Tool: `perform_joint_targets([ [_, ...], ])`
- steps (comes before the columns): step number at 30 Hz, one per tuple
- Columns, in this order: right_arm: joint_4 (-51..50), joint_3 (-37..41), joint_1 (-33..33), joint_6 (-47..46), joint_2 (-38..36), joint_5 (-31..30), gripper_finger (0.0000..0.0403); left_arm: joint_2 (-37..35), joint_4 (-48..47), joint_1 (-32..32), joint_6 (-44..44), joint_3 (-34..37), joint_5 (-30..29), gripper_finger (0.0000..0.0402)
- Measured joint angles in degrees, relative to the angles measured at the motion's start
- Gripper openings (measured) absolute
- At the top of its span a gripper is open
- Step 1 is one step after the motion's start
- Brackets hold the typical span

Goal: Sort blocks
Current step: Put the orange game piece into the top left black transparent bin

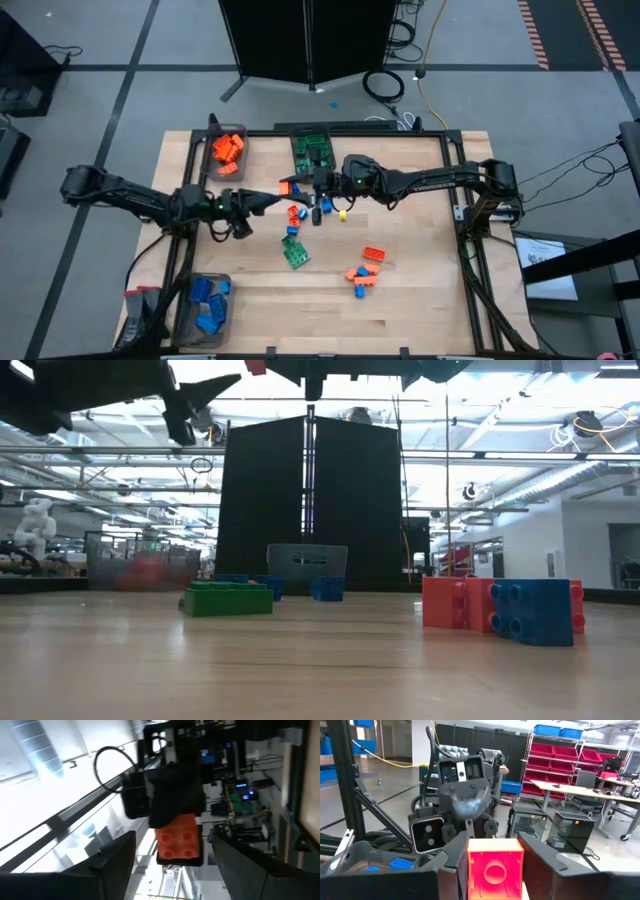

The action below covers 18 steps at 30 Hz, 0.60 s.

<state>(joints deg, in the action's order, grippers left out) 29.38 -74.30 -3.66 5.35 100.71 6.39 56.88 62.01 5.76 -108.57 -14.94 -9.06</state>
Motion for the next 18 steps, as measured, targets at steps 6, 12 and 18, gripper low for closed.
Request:
perform_joint_targets([
  [6, 0.64, 0.00, 0.00, 0.01, 0.00, 0.02, 0.0121, 2.23, 2.89, 0.00, 0.01, 0.00, 0.50, 0.0262],
  [12, 2.02, 0.00, 0.00, 0.01, 0.00, 2.61, 0.0121, 4.48, 3.66, 0.00, -1.76, -0.69, 0.55, 0.0262],
  [18, 1.92, 0.00, 0.00, 0.18, 0.00, 2.73, 0.0121, 5.67, 3.68, 0.00, -1.68, -2.98, 0.57, 0.0262],
])
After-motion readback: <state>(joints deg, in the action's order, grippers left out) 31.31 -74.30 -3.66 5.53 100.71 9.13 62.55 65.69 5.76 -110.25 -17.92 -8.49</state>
